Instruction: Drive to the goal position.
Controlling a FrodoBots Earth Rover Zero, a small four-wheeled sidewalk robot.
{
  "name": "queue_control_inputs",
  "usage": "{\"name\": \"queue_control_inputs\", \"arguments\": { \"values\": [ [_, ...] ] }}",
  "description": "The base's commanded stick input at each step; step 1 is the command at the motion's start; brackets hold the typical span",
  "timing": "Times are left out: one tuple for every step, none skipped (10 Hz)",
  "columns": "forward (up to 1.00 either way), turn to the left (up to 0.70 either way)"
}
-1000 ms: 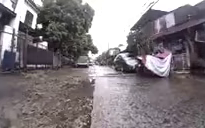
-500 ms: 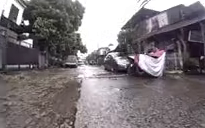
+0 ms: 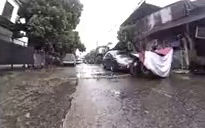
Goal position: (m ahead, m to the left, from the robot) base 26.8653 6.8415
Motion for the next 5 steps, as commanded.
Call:
{"name": "queue_control_inputs", "arguments": {
  "values": [
    [1.0,0.23],
    [1.0,0.0],
    [1.0,0.0],
    [1.0,0.11],
    [1.0,0.21]
  ]
}}
